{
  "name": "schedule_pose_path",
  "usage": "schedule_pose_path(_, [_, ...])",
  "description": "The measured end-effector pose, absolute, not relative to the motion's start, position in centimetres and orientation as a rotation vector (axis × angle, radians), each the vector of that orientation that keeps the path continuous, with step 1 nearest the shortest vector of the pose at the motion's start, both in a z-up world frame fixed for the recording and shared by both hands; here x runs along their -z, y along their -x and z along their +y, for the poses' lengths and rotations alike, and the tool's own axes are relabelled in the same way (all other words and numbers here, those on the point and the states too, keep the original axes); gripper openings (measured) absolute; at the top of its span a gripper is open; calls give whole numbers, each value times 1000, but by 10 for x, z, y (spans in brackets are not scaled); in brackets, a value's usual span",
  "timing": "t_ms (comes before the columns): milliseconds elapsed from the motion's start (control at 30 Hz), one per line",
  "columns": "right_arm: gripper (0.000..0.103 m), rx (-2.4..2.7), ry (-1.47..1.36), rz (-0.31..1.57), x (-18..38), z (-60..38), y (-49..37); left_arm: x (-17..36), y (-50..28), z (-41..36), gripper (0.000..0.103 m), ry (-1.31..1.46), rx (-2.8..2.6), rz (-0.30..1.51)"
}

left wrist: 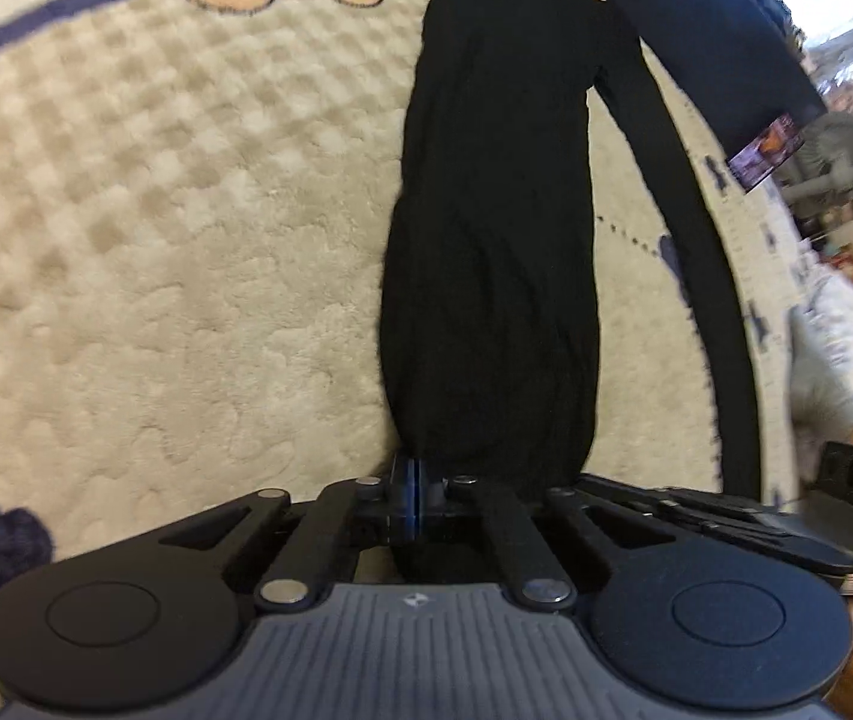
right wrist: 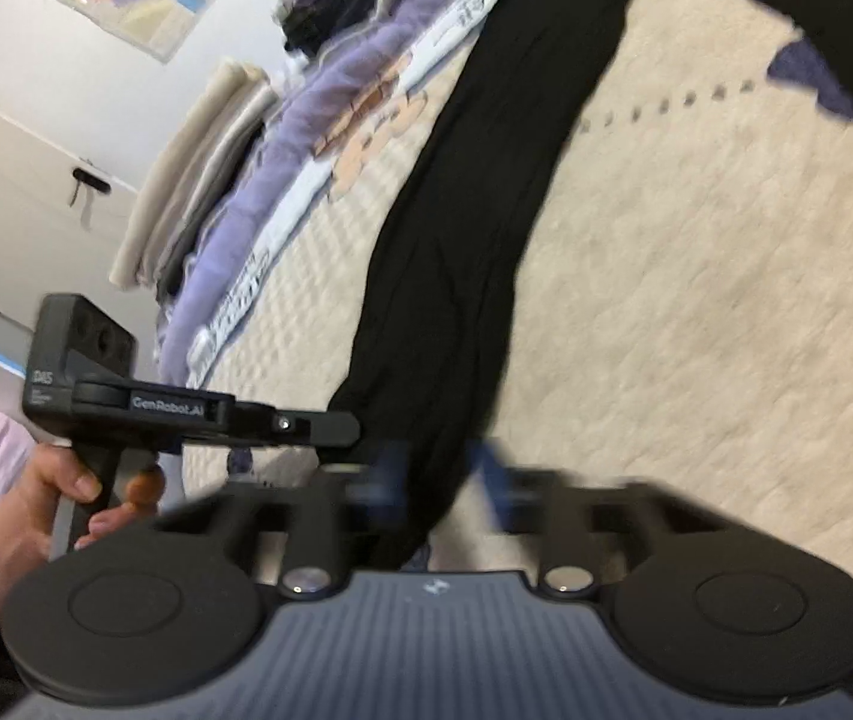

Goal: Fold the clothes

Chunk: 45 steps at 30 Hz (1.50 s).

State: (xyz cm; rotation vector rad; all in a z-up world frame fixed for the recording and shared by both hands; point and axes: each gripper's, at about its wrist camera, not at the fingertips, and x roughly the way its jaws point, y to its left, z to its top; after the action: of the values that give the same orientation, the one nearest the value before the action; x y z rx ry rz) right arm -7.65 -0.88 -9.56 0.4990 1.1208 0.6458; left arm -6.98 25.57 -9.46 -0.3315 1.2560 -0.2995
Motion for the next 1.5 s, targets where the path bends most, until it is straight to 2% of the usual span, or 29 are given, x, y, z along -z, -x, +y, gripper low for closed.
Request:
schedule_pose_path(167, [0,-587,-457,1113,86,-15,86,93,74,267,0,348,269,1291])
schedule_pose_path(233, [0,-564,-444,1119,85,-20,88,93,77,273,5,370,260,1320])
schedule_pose_path(267, [0,-556,-438,1121,85,-22,89,94,79,276,9,380,264,1340])
schedule_pose_path(333, [4,-578,-433,1119,84,-24,95,92,88,281,27,396,282,1366])
schedule_pose_path(367, [12,-598,-436,1121,84,-23,99,91,93,283,38,397,293,1373])
schedule_pose_path(400, [17,-619,-440,1123,84,-22,103,89,99,283,42,385,302,1384])
schedule_pose_path(500, [27,-694,-440,1151,84,-16,117,89,120,282,43,356,347,1436])
schedule_pose_path(633, [33,-806,-379,1188,83,7,140,95,150,277,43,326,426,1524])
schedule_pose_path(800, [34,-920,-327,1218,79,30,163,99,179,273,43,310,495,1588])
schedule_pose_path(933, [43,-1004,-319,1244,79,47,184,103,192,275,45,312,518,1621])
schedule_pose_path(1167, [45,-943,-481,1313,90,49,186,109,214,251,46,318,666,1620])
schedule_pose_path(1333, [44,-916,-445,1306,89,47,185,104,211,231,50,330,784,1592])
schedule_pose_path(1367, [36,-917,-440,1304,89,48,186,101,209,230,53,317,789,1580])
schedule_pose_path(1400, [11,-914,-415,1296,90,50,186,98,207,233,54,309,777,1567])
schedule_pose_path(1433, [3,-891,-375,1288,90,50,186,98,206,233,55,308,770,1563])
schedule_pose_path(1500, [2,-823,-330,1307,92,47,183,95,200,250,57,334,712,1544])
